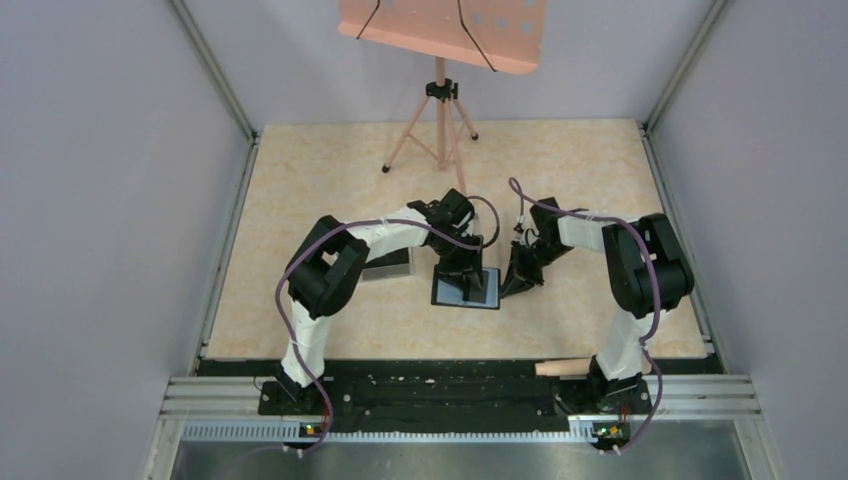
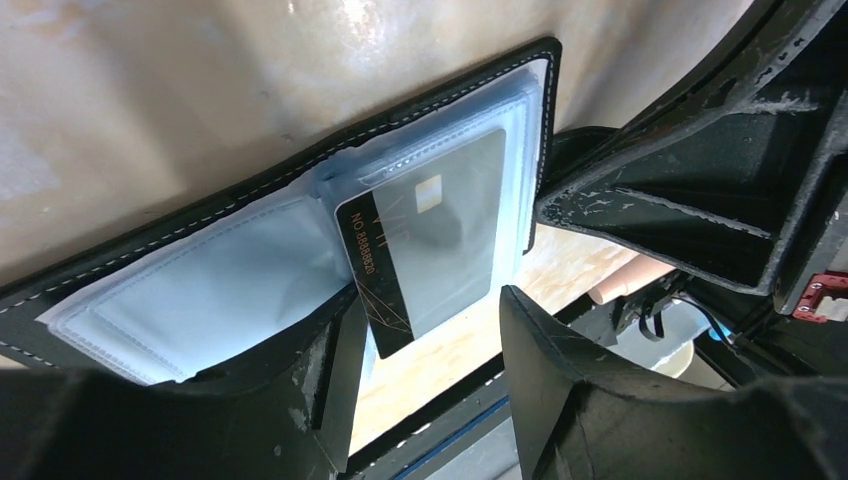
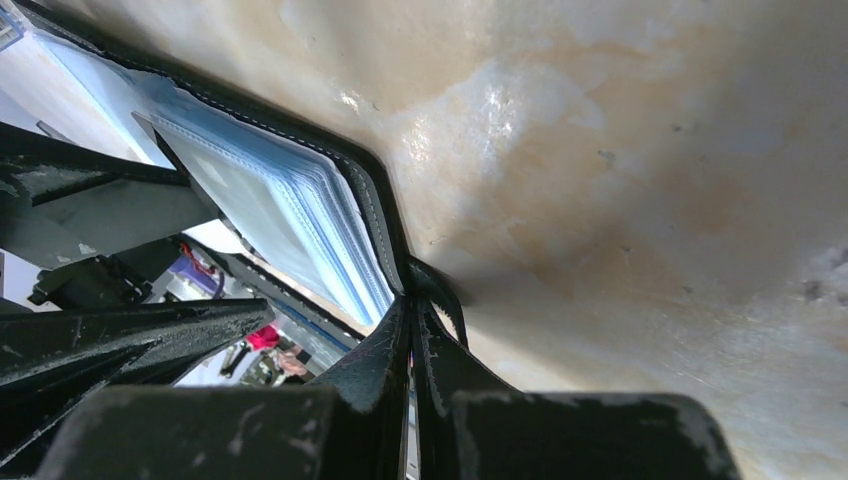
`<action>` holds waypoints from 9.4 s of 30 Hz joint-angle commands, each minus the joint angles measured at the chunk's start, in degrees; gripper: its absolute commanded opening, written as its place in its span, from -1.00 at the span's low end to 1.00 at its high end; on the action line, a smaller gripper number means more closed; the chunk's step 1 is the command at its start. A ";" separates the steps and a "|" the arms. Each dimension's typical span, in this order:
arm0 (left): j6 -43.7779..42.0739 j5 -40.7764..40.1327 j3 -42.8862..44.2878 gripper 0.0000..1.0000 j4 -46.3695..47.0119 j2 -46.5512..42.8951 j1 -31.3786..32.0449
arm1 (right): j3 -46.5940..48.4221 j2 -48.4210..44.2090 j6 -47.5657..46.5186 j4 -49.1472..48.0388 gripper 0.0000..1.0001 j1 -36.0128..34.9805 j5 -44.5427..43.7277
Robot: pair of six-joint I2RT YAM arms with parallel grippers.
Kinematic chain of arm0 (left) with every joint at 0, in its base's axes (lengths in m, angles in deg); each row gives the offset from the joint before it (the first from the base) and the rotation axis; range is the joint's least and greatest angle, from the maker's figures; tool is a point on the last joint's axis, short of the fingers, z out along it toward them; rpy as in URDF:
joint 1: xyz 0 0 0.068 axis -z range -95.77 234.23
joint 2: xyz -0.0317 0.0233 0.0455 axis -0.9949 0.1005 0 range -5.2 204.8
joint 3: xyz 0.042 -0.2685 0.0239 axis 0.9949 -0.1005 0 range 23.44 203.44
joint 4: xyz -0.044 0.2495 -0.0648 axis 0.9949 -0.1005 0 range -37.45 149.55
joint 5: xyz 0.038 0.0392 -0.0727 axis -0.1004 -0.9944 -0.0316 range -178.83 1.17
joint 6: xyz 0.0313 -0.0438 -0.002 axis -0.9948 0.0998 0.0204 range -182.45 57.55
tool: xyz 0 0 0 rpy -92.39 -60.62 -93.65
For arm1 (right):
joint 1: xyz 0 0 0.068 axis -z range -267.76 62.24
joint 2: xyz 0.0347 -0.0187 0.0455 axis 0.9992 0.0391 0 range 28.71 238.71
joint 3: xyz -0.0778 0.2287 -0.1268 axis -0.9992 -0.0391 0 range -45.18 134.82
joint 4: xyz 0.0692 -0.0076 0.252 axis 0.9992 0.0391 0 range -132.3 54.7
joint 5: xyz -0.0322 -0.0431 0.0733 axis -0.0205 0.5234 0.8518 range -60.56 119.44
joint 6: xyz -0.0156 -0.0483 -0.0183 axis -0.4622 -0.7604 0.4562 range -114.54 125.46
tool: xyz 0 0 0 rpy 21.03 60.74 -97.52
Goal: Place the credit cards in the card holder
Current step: Insert the credit card into the card holder, then close the card holder at the center of the board.
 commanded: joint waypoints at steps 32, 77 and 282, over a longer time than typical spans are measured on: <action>-7.62 -18.98 -1.60 0.20 -11.87 -13.01 -0.84 | 9.74 -1.02 -3.76 5.08 -1.00 -0.51 -0.41; 0.14 1.83 -1.29 0.08 -0.40 -1.58 -6.36 | 12.72 8.45 -5.11 6.53 -1.00 -4.33 -7.96; 3.55 8.87 5.97 -0.48 5.73 5.38 -0.60 | 8.84 2.44 -4.26 3.87 -1.00 -0.94 -3.45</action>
